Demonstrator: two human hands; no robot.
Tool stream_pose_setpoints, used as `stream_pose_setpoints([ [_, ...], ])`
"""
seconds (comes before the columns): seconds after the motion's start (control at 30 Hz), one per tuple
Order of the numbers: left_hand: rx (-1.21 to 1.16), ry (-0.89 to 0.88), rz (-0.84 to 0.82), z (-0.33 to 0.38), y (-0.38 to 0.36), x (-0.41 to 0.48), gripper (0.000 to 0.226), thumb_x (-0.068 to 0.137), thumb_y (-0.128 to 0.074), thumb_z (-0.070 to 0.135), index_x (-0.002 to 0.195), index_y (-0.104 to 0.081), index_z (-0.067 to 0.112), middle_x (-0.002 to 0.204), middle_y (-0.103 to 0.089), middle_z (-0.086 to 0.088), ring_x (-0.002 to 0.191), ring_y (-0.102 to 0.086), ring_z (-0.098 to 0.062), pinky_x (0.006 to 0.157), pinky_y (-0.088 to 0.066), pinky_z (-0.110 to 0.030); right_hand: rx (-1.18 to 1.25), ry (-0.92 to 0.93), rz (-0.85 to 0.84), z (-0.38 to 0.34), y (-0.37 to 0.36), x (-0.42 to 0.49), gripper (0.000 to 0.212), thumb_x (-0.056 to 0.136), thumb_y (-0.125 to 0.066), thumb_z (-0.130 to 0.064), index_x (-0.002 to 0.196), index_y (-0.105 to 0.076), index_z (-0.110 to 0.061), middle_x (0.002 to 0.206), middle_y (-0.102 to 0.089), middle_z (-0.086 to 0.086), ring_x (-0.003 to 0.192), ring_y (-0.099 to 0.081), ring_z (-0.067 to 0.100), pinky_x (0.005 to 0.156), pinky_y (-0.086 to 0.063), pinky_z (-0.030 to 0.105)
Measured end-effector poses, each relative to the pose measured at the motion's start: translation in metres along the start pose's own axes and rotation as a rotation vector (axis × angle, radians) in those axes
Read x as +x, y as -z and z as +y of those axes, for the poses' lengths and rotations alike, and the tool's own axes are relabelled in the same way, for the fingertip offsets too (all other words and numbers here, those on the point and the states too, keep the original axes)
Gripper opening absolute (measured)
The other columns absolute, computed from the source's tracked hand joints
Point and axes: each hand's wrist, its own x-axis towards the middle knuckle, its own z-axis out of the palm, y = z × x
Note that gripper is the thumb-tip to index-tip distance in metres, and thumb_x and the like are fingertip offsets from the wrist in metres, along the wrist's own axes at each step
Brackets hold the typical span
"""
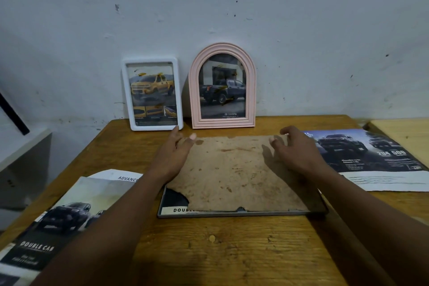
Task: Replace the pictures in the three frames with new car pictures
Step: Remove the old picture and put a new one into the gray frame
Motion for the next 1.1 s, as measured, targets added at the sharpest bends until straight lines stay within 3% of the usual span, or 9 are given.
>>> stream_pose_setpoints([
  [0.17,-0.044,0.026,0.069,-0.001,0.007,0.001,0.064,0.099,-0.046,0.060,0.154,-0.040,0.028,0.147,-0.050,0.000,0.134,-0.047,-0.023,0.102,-0.038,-0.037,0.094,-0.048,-0.011,-0.003,0.000,0.005,0.054,0.096,-0.058,-0.044,0.140,-0.048,-0.014,0.142,-0.052,0.010,0.124,-0.052,0.028,0.093,-0.046,0.040],
  [0.27,0.083,-0.105,0.245,-0.010,-0.005,-0.005,0.043,0.096,-0.051,0.063,0.118,-0.062,0.028,0.111,-0.063,0.006,0.104,-0.060,-0.015,0.084,-0.048,-0.035,0.088,-0.038,0.018,-0.002,-0.006,0.003,0.051,0.094,-0.061,-0.042,0.136,-0.051,-0.015,0.140,-0.053,0.010,0.122,-0.053,0.027,0.098,-0.049,0.045],
  [0.33,0.092,-0.127,0.303,-0.010,-0.008,-0.006,0.025,0.098,-0.051,0.058,0.096,-0.059,0.035,0.097,-0.063,0.009,0.093,-0.059,-0.011,0.077,-0.048,-0.032,0.086,-0.032,0.040,-0.001,-0.006,0.003,0.049,0.094,-0.062,-0.040,0.134,-0.053,-0.014,0.138,-0.053,0.011,0.120,-0.053,0.026,0.098,-0.049,0.045],
  [0.4,0.105,-0.136,0.322,-0.008,-0.007,-0.007,0.025,0.099,-0.051,0.056,0.089,-0.057,0.034,0.092,-0.063,0.009,0.088,-0.058,-0.008,0.070,-0.045,-0.028,0.102,-0.034,0.034,0.001,-0.005,0.003,0.047,0.095,-0.062,-0.036,0.134,-0.053,-0.013,0.136,-0.054,0.011,0.118,-0.054,0.026,0.098,-0.049,0.046],
  [0.6,0.041,-0.127,0.315,-0.009,-0.003,-0.010,0.038,0.100,-0.047,0.058,0.092,-0.062,0.025,0.084,-0.064,0.003,0.079,-0.059,-0.011,0.065,-0.041,-0.028,0.081,-0.008,0.021,0.007,-0.005,0.001,0.046,0.094,-0.062,-0.030,0.135,-0.052,-0.013,0.136,-0.054,0.011,0.118,-0.054,0.025,0.096,-0.051,0.045],
  [0.77,0.306,-0.225,0.359,-0.005,-0.009,-0.012,0.023,0.100,-0.057,0.041,0.095,-0.068,0.022,0.075,-0.063,0.008,0.071,-0.060,-0.010,0.059,-0.041,-0.026,-0.105,0.128,0.049,0.005,-0.009,-0.009,0.044,0.090,-0.064,-0.031,0.130,-0.056,-0.014,0.133,-0.056,0.008,0.119,-0.052,0.025,0.099,-0.048,0.044],
  [0.9,0.654,-0.293,0.301,0.000,-0.005,-0.017,0.029,0.099,-0.053,0.036,0.112,-0.070,0.017,0.090,-0.072,-0.001,0.078,-0.063,-0.016,0.065,-0.052,-0.032,-0.413,0.261,0.062,0.000,-0.015,-0.016,0.035,0.092,-0.050,-0.040,0.118,-0.058,-0.018,0.119,-0.059,0.006,0.111,-0.052,0.024,0.091,-0.044,0.042],
  [1.0,0.851,-0.277,0.180,0.008,-0.007,-0.031,0.050,0.101,-0.044,0.046,0.141,-0.054,0.017,0.113,-0.071,-0.009,0.099,-0.066,-0.025,0.079,-0.053,-0.037,-0.520,0.271,0.082,-0.002,-0.018,-0.015,0.035,0.092,-0.042,-0.043,0.109,-0.058,-0.017,0.107,-0.061,0.007,0.099,-0.056,0.025,0.083,-0.044,0.040],
  [1.1,0.928,-0.266,0.143,0.008,-0.013,-0.043,0.056,0.102,-0.039,0.051,0.145,-0.048,0.016,0.127,-0.066,-0.010,0.111,-0.063,-0.027,0.086,-0.051,-0.039,-0.584,0.284,0.042,-0.005,-0.018,-0.015,0.039,0.093,-0.039,-0.045,0.110,-0.057,-0.016,0.107,-0.062,0.007,0.099,-0.056,0.025,0.087,-0.047,0.042],
])
